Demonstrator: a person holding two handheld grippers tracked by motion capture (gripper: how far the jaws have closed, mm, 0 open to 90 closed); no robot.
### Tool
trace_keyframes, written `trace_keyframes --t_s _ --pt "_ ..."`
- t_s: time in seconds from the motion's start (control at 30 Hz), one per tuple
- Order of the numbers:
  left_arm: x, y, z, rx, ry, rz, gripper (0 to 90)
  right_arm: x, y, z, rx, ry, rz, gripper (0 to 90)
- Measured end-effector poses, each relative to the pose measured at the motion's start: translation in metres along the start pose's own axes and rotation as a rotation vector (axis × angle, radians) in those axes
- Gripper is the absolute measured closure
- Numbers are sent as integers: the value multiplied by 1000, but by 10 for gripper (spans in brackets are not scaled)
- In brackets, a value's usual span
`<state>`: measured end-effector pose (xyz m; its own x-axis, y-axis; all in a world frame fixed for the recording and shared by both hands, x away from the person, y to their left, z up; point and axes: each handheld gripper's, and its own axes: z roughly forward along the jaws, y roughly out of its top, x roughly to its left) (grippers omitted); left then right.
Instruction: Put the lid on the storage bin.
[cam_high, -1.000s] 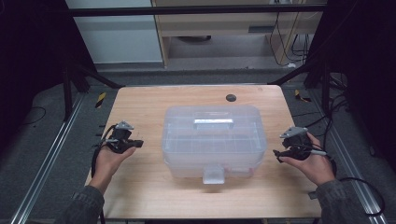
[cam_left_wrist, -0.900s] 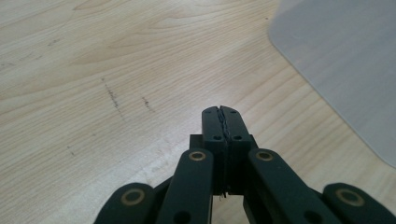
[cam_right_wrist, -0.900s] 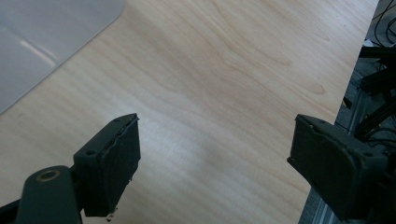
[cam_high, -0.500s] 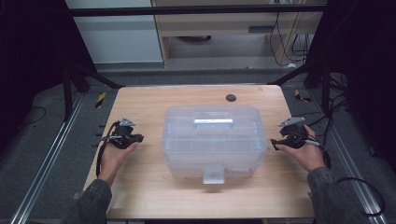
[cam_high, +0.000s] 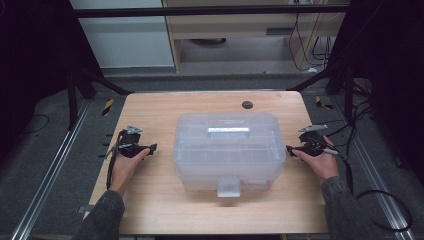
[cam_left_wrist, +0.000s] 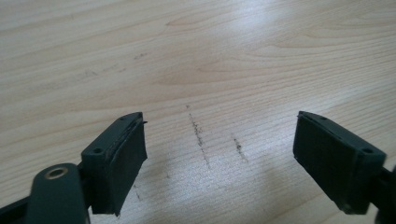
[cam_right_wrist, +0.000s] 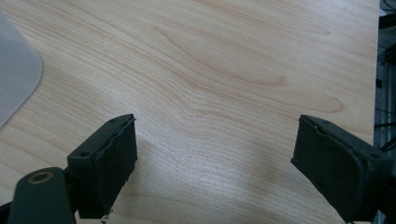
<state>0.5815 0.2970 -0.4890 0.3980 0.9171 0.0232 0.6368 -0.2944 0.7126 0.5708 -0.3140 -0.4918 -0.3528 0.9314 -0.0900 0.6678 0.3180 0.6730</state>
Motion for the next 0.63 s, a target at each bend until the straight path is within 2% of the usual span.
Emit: trace_keyframes --t_s 0.17,0.27,0.4,0.5,0.63 --pt "-2 -3 7 -11 -9 -16 120 -1 -3 5 -9 15 35 128" --pt "-3 -6 12 7 -19 -20 101 -1 -6 8 -11 17 49 117" --pt "-5 -9 15 -23 -10 -11 73 -2 -10 11 -36 32 91 106" --pt "-7 -9 15 -16 2 -4 56 2 -15 13 -81 12 113 70" --pt "-8 -9 16 -12 8 -10 37 8 -13 14 -65 -35 160 18"
